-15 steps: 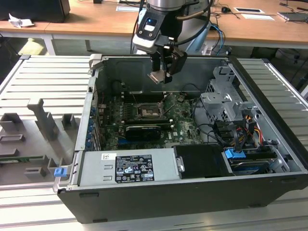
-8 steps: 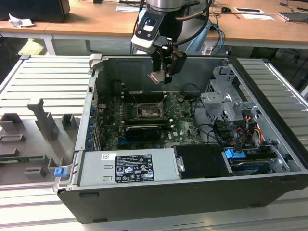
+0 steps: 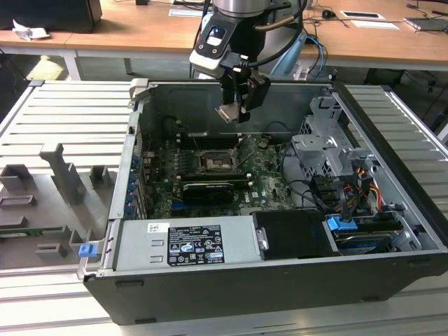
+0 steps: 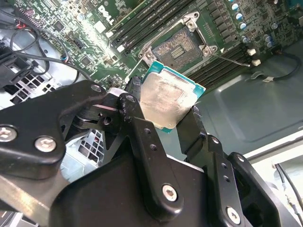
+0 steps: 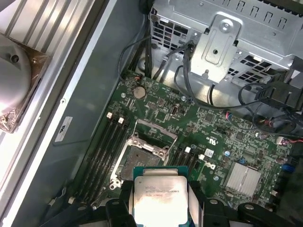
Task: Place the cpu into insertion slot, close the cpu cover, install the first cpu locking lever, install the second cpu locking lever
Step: 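Place the cpu into insertion slot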
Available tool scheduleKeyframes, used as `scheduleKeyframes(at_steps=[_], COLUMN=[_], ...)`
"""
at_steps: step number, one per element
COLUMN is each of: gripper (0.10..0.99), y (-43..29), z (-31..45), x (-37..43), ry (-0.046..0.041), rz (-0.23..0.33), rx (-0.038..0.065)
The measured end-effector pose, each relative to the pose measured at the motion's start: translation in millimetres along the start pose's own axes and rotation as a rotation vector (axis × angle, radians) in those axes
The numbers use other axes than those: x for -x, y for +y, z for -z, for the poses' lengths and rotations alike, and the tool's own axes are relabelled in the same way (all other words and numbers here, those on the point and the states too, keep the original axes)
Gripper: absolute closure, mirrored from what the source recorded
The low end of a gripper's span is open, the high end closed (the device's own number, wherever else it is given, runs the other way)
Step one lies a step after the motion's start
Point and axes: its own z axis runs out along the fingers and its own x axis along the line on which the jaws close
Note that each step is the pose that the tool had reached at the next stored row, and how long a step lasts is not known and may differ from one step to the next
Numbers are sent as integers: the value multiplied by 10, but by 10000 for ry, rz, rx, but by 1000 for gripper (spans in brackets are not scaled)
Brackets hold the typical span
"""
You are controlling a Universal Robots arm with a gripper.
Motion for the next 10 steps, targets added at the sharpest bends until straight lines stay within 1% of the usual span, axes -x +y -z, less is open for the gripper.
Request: scheduleKeyframes(at_steps=[10], gripper=[545], y=[-1], z=[-9], x=[0], ry=[-35], rz=[-422], rx=[12])
